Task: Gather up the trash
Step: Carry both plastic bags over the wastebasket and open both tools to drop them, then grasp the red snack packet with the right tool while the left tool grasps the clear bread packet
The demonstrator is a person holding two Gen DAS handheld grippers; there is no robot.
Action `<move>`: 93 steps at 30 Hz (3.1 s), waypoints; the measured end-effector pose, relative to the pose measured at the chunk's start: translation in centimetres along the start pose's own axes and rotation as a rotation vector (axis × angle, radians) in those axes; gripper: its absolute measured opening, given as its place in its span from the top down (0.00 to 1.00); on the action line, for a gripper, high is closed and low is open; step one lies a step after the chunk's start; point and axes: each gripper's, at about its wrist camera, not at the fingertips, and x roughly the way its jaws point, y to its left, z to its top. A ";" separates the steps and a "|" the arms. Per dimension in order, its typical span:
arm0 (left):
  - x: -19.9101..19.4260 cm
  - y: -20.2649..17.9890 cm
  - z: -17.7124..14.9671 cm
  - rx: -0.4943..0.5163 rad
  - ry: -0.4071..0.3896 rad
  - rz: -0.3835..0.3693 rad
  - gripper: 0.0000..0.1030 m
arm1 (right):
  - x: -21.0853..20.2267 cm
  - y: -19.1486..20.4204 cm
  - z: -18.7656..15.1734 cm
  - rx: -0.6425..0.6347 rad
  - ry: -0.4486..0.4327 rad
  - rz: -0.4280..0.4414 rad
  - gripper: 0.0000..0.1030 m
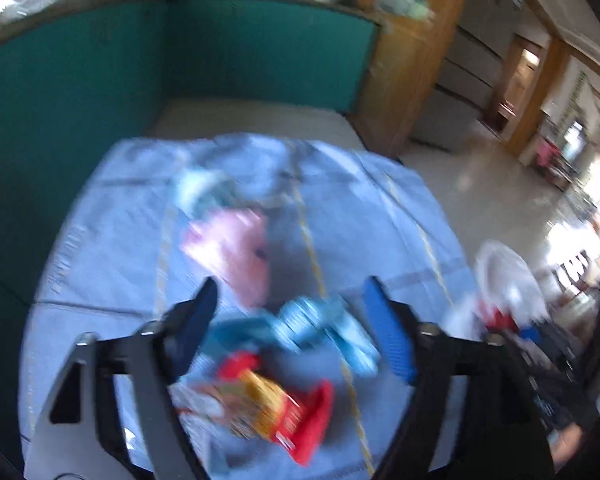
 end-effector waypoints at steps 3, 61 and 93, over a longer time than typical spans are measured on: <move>2.4 0.3 1.3 0.005 -0.004 0.138 0.14 | 0.3 0.3 0.2 0.002 -0.020 -0.040 0.23; 4.3 -26.0 -6.2 0.272 -0.003 -0.386 0.16 | -10.2 -14.1 -3.4 0.285 -0.160 -0.584 0.65; -5.8 12.9 -5.2 -0.399 -0.062 0.370 0.08 | 5.2 15.0 0.2 -0.225 0.014 0.196 0.14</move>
